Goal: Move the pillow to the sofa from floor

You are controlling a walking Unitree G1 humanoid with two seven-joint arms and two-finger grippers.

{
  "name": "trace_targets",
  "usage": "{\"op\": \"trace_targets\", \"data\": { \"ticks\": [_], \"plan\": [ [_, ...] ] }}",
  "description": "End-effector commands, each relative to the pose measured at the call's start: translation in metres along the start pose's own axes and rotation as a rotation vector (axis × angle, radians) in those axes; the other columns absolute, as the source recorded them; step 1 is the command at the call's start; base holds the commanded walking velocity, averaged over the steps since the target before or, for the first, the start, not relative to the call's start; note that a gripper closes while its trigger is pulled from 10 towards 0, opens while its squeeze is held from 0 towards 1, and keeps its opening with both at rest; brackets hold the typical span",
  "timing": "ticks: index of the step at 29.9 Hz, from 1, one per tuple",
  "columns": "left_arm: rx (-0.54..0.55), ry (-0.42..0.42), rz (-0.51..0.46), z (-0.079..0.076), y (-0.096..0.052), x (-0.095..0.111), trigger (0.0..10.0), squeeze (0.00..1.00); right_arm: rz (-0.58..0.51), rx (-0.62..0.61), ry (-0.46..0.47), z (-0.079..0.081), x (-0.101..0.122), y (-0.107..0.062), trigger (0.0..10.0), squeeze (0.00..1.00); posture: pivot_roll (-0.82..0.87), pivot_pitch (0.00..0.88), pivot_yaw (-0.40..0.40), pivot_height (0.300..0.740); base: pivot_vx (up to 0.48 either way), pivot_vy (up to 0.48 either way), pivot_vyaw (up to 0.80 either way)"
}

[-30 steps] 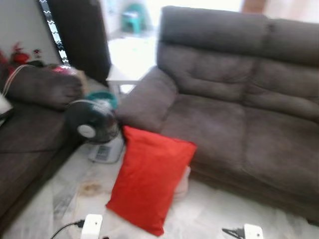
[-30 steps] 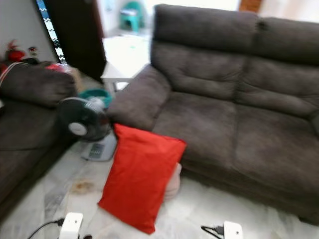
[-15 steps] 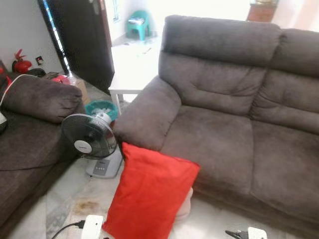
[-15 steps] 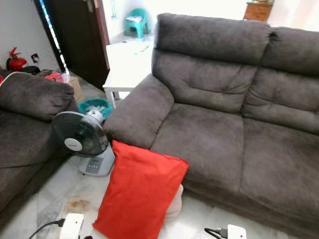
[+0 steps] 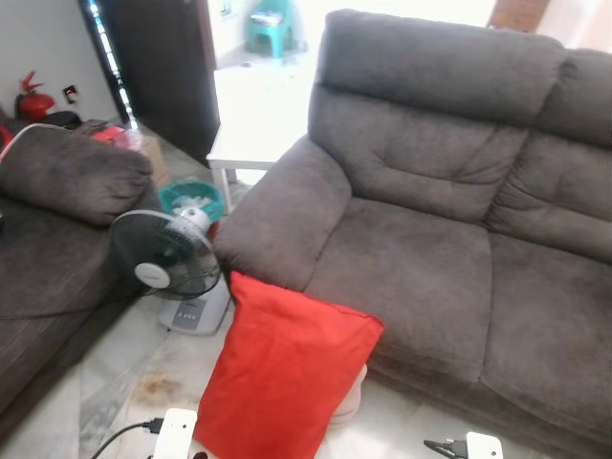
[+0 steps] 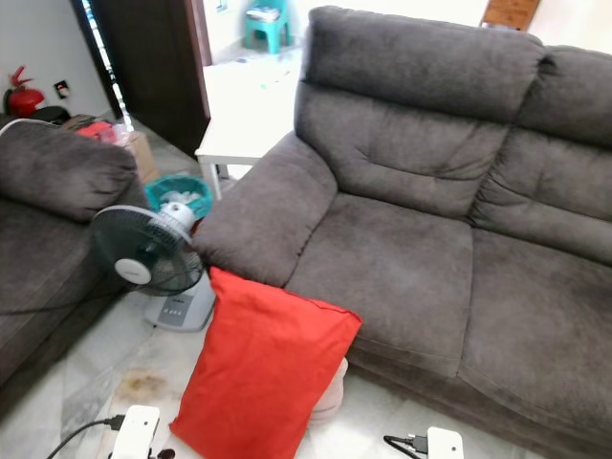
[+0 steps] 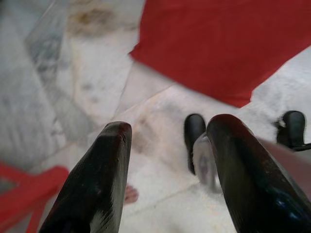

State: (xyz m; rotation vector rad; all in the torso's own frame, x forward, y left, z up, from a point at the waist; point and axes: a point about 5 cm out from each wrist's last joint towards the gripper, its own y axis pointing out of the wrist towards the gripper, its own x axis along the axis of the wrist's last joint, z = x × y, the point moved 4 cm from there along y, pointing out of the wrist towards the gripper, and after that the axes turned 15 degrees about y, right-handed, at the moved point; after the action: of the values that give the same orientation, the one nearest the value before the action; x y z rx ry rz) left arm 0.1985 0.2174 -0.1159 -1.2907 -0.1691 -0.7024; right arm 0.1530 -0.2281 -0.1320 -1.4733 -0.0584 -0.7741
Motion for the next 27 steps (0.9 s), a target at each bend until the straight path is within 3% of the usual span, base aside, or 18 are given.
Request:
{"op": "trace_targets", "data": {
  "ticks": [1,8,27],
  "plan": [
    [-0.002,0.006,0.014,-0.0016,-0.0005,-0.0041,10.0,0.0,-0.012,-0.007,0.012,-0.0024,0.0032,-0.0001,10.0,0.0,0.07,0.0,-0.038,0.74,0.0,-0.472,0.0],
    [-0.001,0.006,0.017,-0.0013,-0.0006,-0.0046,10.0,0.0,-0.009,-0.004,0.036,-0.0019,0.0019,-0.0002,10.0,0.0,0.08,0.0,-0.036,0.74,0.0,-0.472,0.0],
    [0.007,-0.004,0.022,-0.0009,-0.0007,-0.0056,10.0,0.0,-0.008,0.009,-0.004,-0.0006,0.003,-0.0001,10.0,0.0,0.08,0.0,-0.037,0.74,0.0,0.0,0.0]
  ]
}}
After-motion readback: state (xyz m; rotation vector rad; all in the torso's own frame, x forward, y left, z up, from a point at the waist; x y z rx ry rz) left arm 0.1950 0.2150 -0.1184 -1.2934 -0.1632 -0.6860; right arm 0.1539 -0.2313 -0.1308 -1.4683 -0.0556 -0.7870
